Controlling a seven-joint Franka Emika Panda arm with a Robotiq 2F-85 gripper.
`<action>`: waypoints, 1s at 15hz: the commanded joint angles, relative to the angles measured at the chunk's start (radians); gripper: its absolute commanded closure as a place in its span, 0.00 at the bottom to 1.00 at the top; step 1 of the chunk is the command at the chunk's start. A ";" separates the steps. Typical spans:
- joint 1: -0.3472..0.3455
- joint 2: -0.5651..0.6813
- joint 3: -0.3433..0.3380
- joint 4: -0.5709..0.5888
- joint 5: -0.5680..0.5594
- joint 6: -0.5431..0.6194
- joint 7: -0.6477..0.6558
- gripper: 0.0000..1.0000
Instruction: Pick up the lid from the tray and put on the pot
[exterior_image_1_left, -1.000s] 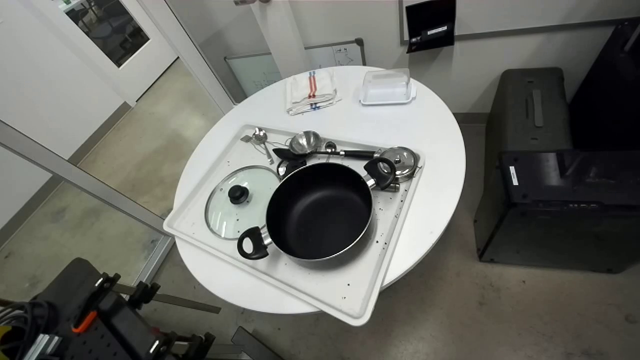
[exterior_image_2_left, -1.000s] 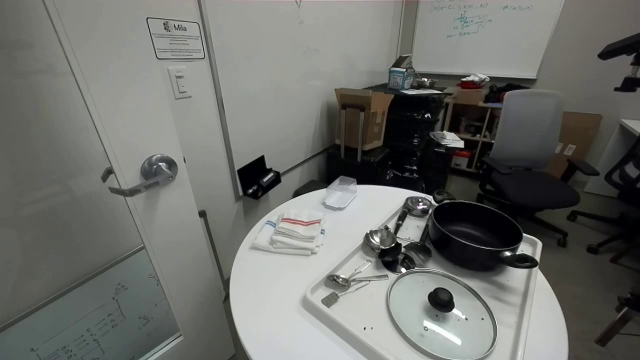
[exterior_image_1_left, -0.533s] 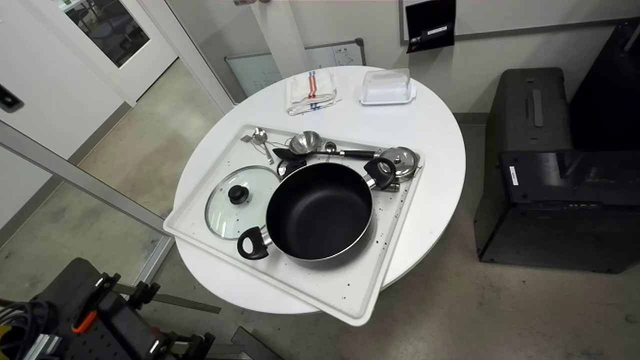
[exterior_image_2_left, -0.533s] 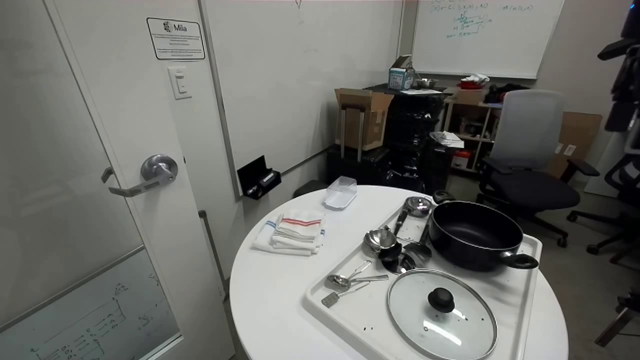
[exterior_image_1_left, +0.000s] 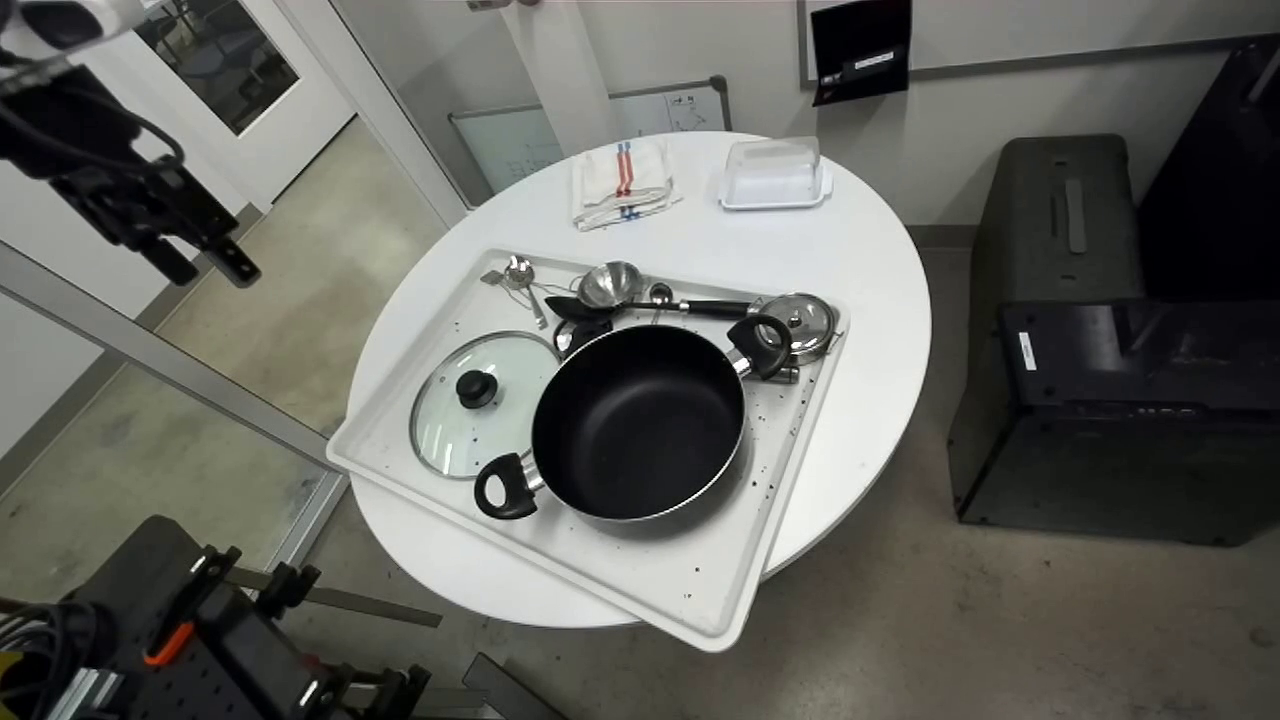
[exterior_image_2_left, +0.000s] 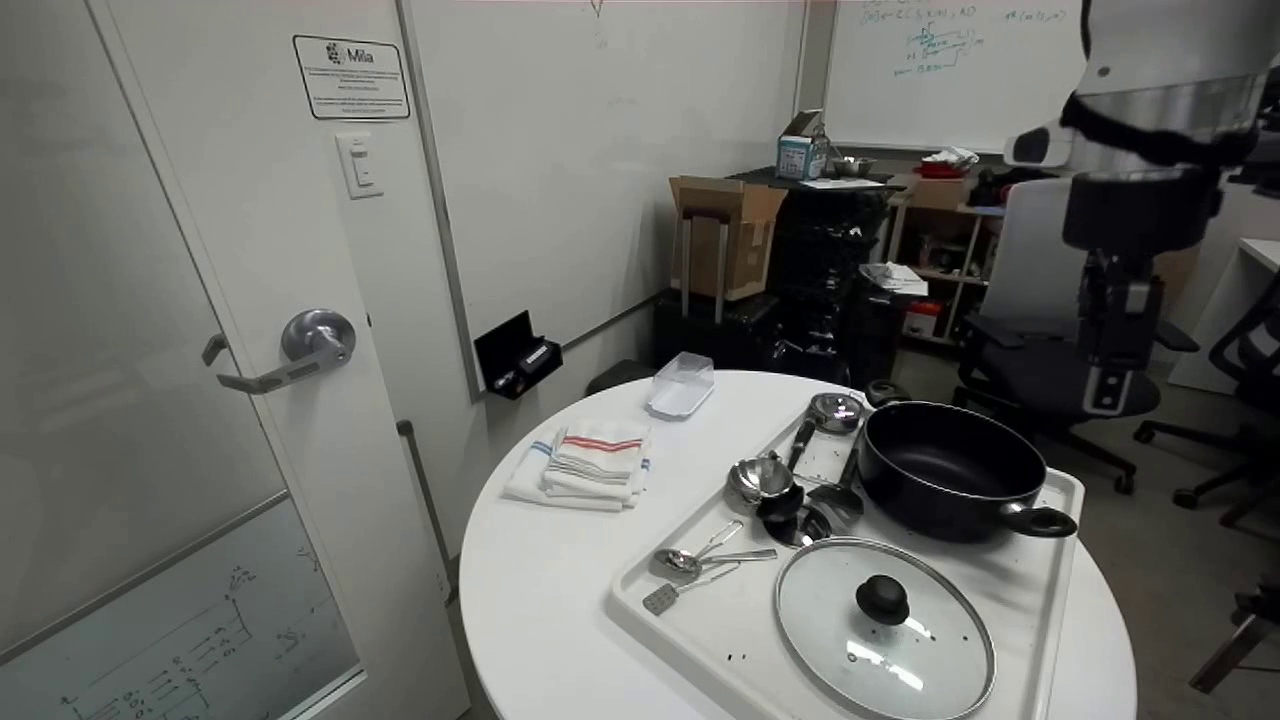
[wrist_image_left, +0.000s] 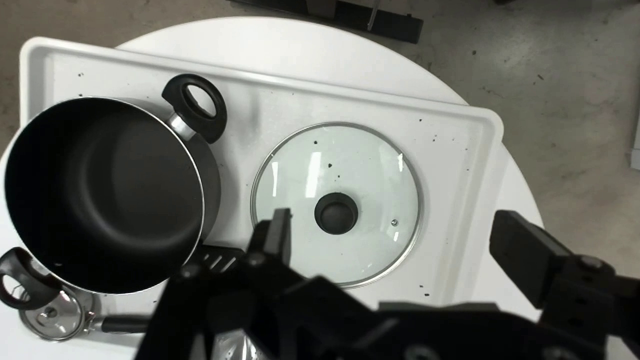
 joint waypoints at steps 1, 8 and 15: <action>-0.005 0.156 -0.022 0.052 -0.045 0.107 -0.023 0.00; 0.016 0.421 -0.040 0.153 -0.112 0.252 0.004 0.00; 0.070 0.641 -0.092 0.296 -0.175 0.319 0.034 0.00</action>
